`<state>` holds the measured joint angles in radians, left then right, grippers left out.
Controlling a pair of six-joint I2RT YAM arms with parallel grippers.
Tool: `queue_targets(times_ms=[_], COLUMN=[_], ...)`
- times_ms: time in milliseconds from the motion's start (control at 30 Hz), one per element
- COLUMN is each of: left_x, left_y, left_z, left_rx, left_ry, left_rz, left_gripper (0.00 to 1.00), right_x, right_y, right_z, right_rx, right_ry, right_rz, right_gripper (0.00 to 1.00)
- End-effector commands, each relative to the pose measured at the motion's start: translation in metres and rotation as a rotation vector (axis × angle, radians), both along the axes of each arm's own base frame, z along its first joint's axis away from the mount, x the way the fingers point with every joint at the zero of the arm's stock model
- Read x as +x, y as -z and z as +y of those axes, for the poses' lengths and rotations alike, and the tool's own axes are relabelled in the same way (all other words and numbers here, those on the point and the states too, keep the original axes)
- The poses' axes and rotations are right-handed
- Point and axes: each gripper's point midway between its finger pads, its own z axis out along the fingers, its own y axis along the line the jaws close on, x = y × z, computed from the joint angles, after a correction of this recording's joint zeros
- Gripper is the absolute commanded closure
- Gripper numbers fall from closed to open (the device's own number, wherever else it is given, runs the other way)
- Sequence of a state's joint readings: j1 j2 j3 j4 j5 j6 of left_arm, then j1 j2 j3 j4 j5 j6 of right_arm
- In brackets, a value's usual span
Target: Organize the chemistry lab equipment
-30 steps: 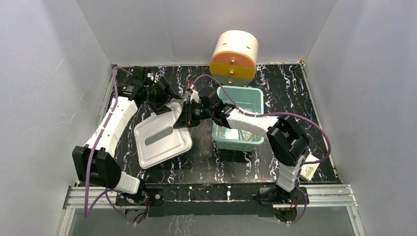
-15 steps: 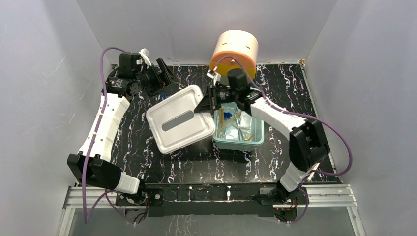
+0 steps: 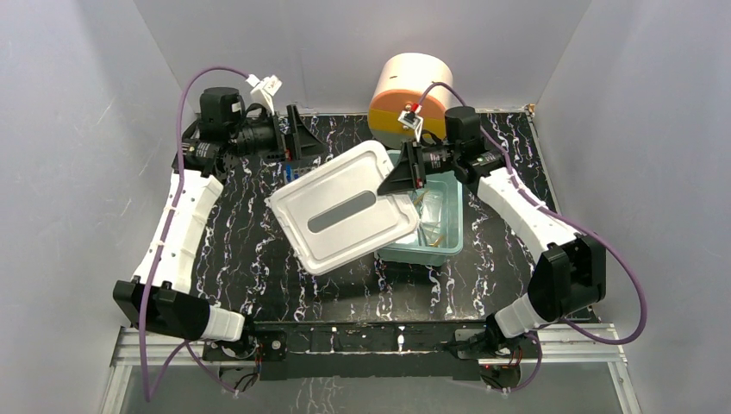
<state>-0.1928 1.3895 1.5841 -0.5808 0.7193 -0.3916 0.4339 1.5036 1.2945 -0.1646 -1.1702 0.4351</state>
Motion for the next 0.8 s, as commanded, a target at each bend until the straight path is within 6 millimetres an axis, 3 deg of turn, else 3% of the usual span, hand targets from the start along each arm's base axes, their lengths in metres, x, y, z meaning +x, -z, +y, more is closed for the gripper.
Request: queue_targets(times_ms=[0, 100, 267, 433, 667, 767], left_x=[-0.047, -0.072, -0.060, -0.072, -0.101, -0.109], left_y=[-0.025, -0.024, 0.012, 0.006, -0.006, -0.008], left_z=[-0.023, -0.035, -0.030, -0.035, -0.036, -0.035], left_rx=[-0.118, -0.191, -0.117, -0.167, -0.268, -0.289], left_ry=[0.293, 0.445, 0.364, 0.457, 0.612, 0.647], left_rz=[-0.076, -0.055, -0.007, -0.005, 0.010, 0.010], left_gripper=[0.02, 0.02, 0.05, 0.11, 0.39, 0.58], right_x=[-0.018, -0.020, -0.030, -0.038, -0.034, -0.034], right_y=[-0.026, -0.029, -0.052, -0.056, -0.056, -0.053], right_z=[-0.016, -0.018, -0.020, -0.024, -0.022, -0.022], right_rx=[0.052, 0.065, 0.119, 0.141, 0.151, 0.154], right_ry=[-0.081, -0.101, -0.158, -0.189, -0.208, -0.224], right_rz=[-0.071, -0.066, -0.124, -0.139, -0.135, -0.121], right_gripper=[0.86, 0.86, 0.86, 0.85, 0.86, 0.86])
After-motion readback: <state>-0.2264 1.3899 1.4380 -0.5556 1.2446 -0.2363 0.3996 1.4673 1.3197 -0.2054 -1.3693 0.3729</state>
